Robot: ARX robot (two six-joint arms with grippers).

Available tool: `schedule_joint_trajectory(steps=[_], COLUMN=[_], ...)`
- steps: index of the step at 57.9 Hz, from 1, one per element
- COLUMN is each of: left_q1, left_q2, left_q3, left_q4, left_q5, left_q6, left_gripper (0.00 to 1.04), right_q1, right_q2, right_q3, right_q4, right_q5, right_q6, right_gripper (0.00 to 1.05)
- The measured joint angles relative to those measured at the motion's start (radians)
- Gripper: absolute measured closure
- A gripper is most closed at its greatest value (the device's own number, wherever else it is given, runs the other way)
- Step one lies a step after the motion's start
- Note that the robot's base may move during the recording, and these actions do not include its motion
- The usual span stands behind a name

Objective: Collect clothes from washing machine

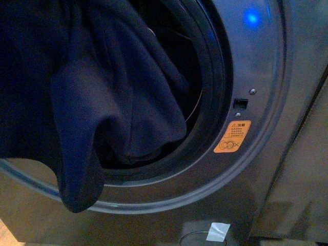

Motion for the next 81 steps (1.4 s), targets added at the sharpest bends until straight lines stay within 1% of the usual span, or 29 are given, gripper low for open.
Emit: schedule_joint_trajectory(steps=[13, 23, 28, 41, 55, 60, 65, 81], left_q1=[-0.049, -0.129, -0.193, -0.325, -0.434, -0.453, -0.459, -0.458], left_q2=[-0.043, -0.007, 0.042, 0.175, 0.34, 0.396, 0.44, 0.445], left_q3=[0.169, 0.356, 0.504, 0.783, 1.063, 1.156, 1.244, 1.276], left_q4=[-0.052, -0.103, -0.146, -0.261, -0.373, -0.391, -0.41, -0.412], left_q5=[0.008, -0.006, -0.039, -0.117, -0.179, -0.179, -0.203, -0.209], left_q6=[-0.005, -0.004, -0.003, 0.031, 0.053, 0.049, 0.029, 0.019], left_gripper=[1.01, 1.01, 1.01, 1.01, 1.01, 1.01, 1.01, 1.01], right_q1=[0.0, 0.0, 0.0, 0.0, 0.0, 0.0, 0.0, 0.0], right_q2=[0.0, 0.0, 0.0, 0.0, 0.0, 0.0, 0.0, 0.0], right_q3=[0.0, 0.0, 0.0, 0.0, 0.0, 0.0, 0.0, 0.0], right_q4=[0.0, 0.0, 0.0, 0.0, 0.0, 0.0, 0.0, 0.0], right_q5=[0.0, 0.0, 0.0, 0.0, 0.0, 0.0, 0.0, 0.0], right_q6=[0.0, 0.0, 0.0, 0.0, 0.0, 0.0, 0.0, 0.0], right_gripper=[0.07, 0.07, 0.07, 0.07, 0.07, 0.07, 0.07, 0.07])
